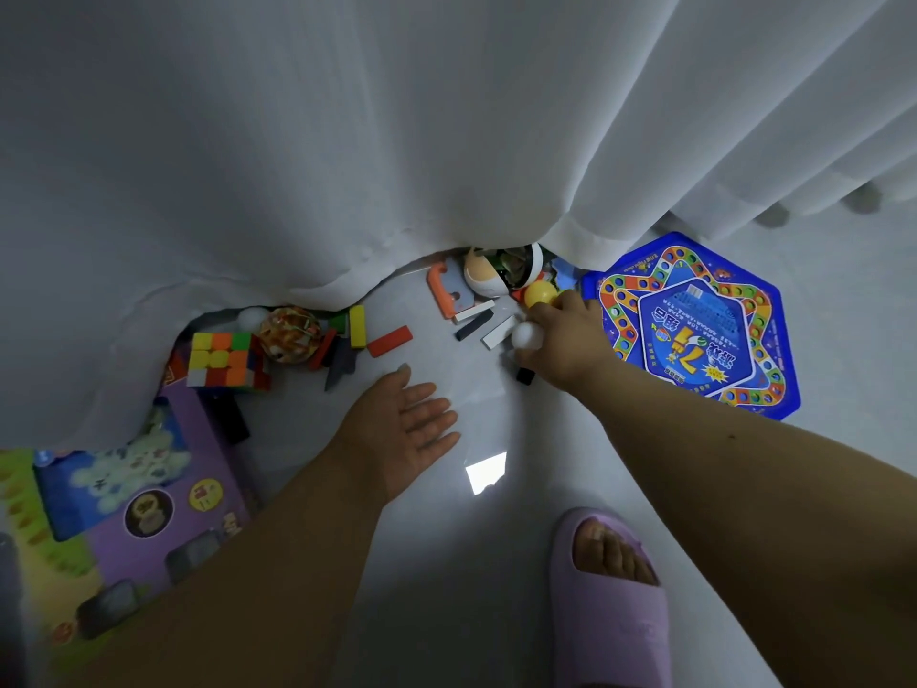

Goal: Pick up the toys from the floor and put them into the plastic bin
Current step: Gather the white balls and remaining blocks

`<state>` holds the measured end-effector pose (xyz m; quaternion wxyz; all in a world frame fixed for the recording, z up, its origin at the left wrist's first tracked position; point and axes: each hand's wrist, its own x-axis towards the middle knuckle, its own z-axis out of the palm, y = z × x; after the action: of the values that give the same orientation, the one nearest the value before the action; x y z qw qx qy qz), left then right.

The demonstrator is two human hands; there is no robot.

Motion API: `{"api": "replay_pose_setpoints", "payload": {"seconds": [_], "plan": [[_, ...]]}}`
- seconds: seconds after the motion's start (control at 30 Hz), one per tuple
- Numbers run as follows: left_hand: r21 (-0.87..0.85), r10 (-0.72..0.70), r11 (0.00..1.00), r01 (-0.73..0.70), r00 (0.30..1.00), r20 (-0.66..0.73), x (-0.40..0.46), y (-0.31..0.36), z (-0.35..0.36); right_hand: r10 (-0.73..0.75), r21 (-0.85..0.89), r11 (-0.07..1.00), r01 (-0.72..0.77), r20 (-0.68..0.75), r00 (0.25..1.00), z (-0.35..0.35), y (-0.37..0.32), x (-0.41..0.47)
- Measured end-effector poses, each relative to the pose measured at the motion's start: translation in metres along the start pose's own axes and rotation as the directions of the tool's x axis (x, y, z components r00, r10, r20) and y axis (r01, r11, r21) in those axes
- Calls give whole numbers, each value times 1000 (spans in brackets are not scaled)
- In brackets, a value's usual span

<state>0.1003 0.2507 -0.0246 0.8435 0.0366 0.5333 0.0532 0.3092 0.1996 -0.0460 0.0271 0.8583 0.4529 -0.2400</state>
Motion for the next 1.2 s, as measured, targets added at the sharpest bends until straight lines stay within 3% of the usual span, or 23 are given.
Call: {"api": "replay_pose_setpoints", "payload": {"seconds": [0.17,0.37,0.43,0.53,0.6,0.63,0.7,0.77,0.87,0.93,1.03,1.2], "plan": [[5,0,1000,0,999,-34,3,0,4,-16,86,996,18,-22,1000,11,-12,-15],[-40,-36,999,35,999,-11,2,-4,7,92,143,986,-90,-4,996,6,2,-14],[-29,-22,999,22,999,-28,3,-5,7,64,275,960,-42,-72,995,10,-3,-21],[-39,5,999,-5,1000,-15,4,-4,7,-190,445,866,229,-132,973,17,-34,-40],[-153,17,988,-4,996,89,1,-3,7,-404,459,795,397,-86,911,21,-60,-55],[-199,29,980,-3,992,125,0,-2,6,-442,492,770,406,-49,896,23,-70,-60],[-202,37,979,-9,990,135,1,0,1,-411,637,709,303,24,911,23,-76,-64],[-150,37,988,-24,996,83,5,1,-4,-305,699,672,245,-40,952,22,-70,-61],[-44,68,996,-71,995,-78,6,0,-6,37,578,809,107,-231,972,21,-47,-49],[23,83,996,-81,990,-111,5,-1,-4,163,466,882,-72,-157,974,26,-33,-44],[100,102,991,-89,986,-133,5,-2,-2,90,211,972,-103,72,993,46,-26,-45],[246,179,960,-132,967,-181,4,-4,-2,33,396,917,-51,52,998,47,-28,-43]]}}
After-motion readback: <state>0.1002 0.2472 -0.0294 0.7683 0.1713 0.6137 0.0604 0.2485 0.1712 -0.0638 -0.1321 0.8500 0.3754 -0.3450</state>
